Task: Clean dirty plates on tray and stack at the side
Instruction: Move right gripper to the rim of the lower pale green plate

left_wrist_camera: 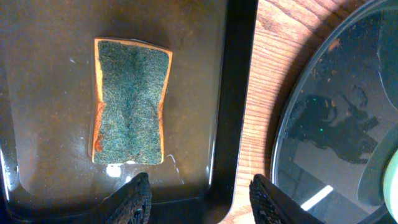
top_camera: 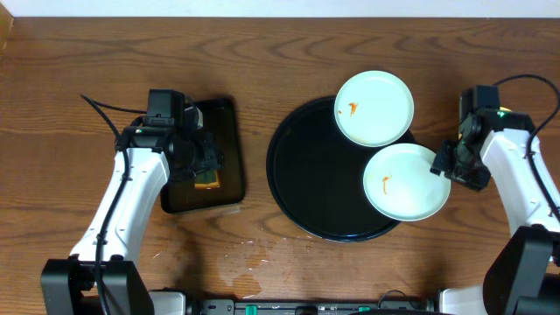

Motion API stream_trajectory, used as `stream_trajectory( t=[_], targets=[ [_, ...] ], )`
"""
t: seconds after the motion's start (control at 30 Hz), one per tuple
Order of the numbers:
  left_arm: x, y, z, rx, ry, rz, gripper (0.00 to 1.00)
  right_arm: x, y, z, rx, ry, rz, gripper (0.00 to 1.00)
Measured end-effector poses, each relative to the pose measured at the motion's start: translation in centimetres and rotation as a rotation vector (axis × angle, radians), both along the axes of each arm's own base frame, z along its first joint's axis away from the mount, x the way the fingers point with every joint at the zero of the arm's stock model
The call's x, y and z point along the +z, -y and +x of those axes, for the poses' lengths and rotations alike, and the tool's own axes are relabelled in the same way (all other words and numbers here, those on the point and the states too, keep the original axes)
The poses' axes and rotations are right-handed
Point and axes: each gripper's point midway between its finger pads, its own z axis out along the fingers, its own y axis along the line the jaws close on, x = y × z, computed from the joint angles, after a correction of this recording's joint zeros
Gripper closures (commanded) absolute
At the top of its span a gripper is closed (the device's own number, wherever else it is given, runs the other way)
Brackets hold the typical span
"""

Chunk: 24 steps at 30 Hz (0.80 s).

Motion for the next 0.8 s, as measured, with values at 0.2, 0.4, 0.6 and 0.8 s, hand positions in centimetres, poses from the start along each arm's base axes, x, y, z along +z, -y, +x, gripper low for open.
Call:
stream_trajectory(
  t=[0.2,0.4,0.6,0.8],
  targets=[
    [0.0,0.0,-0.1,0.000,-0.003,0.000,0.47,-2.3,-0.2,-0.7,-0.007,0.000,0.006,0.95],
    [0.0,0.0,-0.1,0.000,-0.003,0.000,0.47,-2.5,-2.4,-0.1,0.065,0.018,0.102,0.99],
    [0.0,0.0,-0.1,0.000,-0.003,0.000,0.47,-1.7,-6.9,1.6,0.241,0.106,0.274,0.99],
    [0.0,0.0,-0.2,0.000,-0.008,0.000,0.47,-1.3,-12.1,1.2,0.415,0.106,0.364,0.99]
  ],
)
